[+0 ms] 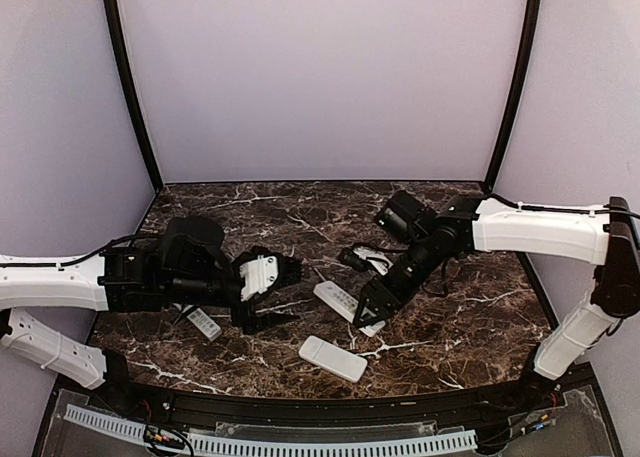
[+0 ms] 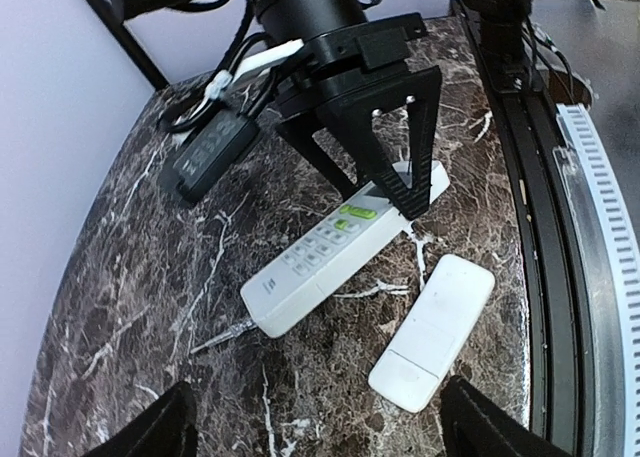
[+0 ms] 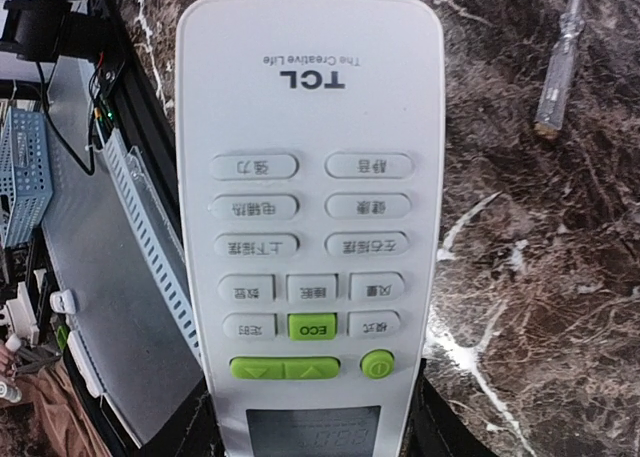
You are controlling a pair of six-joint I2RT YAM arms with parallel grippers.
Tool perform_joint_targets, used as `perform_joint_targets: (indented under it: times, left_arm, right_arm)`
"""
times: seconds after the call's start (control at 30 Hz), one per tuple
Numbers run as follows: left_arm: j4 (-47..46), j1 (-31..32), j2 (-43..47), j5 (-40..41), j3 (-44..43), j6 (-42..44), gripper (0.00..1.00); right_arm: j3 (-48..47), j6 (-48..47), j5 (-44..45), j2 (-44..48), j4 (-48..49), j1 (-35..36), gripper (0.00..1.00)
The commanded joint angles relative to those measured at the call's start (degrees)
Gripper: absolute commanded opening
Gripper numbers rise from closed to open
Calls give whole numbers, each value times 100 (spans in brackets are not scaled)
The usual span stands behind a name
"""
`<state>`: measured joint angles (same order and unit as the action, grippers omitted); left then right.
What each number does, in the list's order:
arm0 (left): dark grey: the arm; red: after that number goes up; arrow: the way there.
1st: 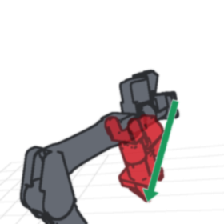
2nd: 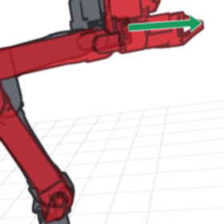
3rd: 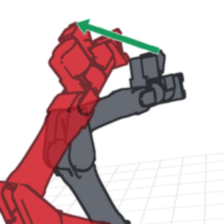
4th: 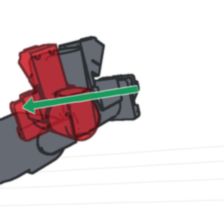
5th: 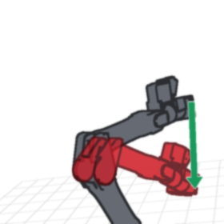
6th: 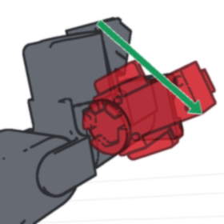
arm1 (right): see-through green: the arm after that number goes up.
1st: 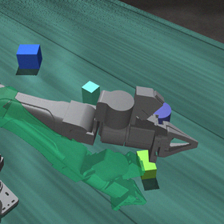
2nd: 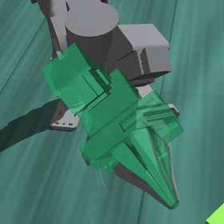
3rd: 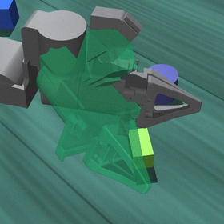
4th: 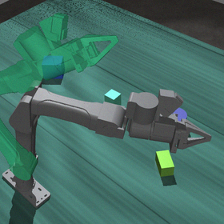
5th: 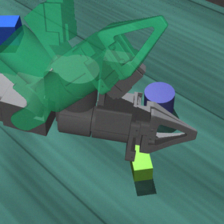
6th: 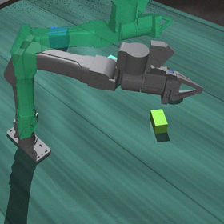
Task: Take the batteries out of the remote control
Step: Pass from the right arm to the left
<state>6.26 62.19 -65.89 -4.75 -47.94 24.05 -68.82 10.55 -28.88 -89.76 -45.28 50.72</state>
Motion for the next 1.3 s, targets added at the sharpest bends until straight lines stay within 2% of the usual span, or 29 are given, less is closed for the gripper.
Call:
perform_joint_targets:
  times: [0.0, 0.03, 0.1, 0.3, 0.4, 0.57, 0.93, 1.27]
  left_arm:
    - [-394, 315, 107, 412, 158, 777, 77]
    - [-378, 365, 77, 413, 155, 830, 67]
    - [-319, 405, -6, 411, 154, 898, 59]
    - [-314, 600, -329, 894, 129, 1093, 51]
    - [-259, 738, -510, 1073, 97, 1151, 45]
    - [-327, 853, -700, 1427, 48, 1203, 43]
    - [-438, 1059, -919, 1581, 131, 1241, 48]
    - [-390, 1318, -1198, 2174, 209, 1538, 43]
  right_arm:
    - [109, 226, -304, 155, 109, 267, 22]
    - [105, 255, -335, 162, 122, 312, 22]
    - [89, 287, -439, 155, 129, 349, 21]
    - [56, 338, -649, 122, 126, 442, 21]
    - [14, 325, -658, 94, 69, 506, 21]
    - [-10, 321, -688, 0, 71, 629, 21]
    - [-162, 172, -906, -281, 36, 730, 21]
    - [-375, 105, -968, -418, -137, 749, 21]
